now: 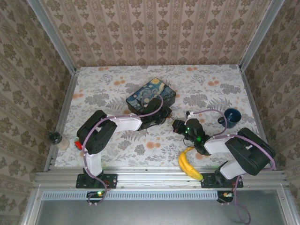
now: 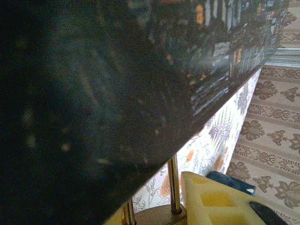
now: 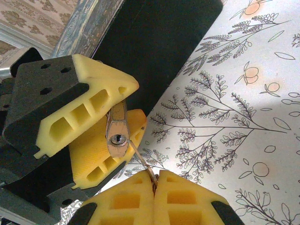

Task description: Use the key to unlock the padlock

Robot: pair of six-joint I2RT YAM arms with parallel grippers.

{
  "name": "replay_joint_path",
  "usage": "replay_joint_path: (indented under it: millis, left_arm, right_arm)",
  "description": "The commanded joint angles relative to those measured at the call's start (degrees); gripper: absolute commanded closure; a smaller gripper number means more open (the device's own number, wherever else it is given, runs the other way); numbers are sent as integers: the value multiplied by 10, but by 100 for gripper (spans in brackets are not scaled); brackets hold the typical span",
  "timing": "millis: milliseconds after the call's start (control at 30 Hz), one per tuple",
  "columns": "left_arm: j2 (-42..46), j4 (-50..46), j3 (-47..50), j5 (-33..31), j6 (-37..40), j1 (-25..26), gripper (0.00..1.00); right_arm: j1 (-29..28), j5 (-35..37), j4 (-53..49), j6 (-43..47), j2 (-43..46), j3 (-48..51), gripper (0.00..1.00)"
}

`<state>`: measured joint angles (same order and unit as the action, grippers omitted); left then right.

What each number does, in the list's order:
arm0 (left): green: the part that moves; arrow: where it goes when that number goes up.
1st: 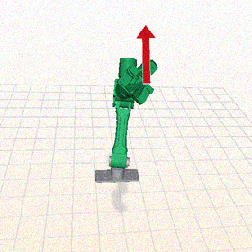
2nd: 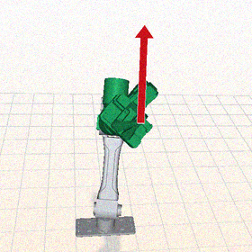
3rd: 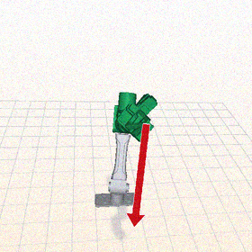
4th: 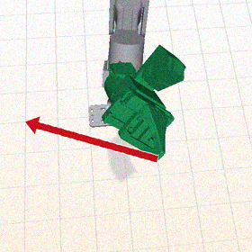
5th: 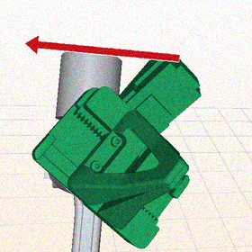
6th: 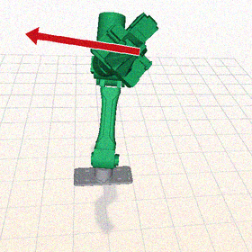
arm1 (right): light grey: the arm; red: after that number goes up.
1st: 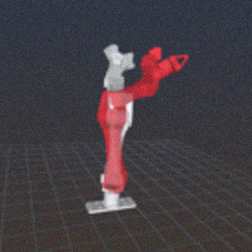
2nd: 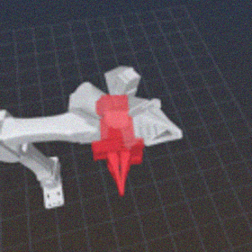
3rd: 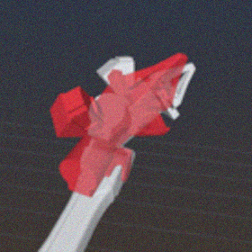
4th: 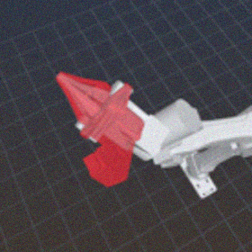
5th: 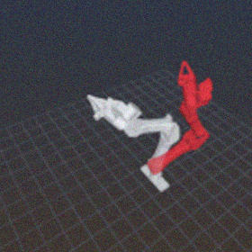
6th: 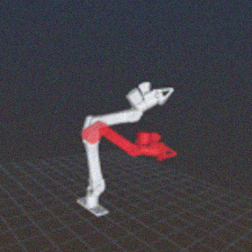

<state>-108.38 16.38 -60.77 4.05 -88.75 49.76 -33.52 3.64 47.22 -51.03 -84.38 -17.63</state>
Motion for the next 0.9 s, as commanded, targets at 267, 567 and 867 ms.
replay_joint_path:
  millis: [267, 567, 867]
  left_arm:
    - [-39, -4, 17, 66, -62, -1, 100]
    - [-38, -4, 17, 68, -61, 0, 100]
    - [-39, 0, 20, 71, -63, 0, 100]
  right_arm:
    - [2, 0, 0, -1, 27, 3, 100]
    - [2, 0, 0, -1, 12, -7, 100]
    - [3, -3, 26, -9, -16, -16, 100]
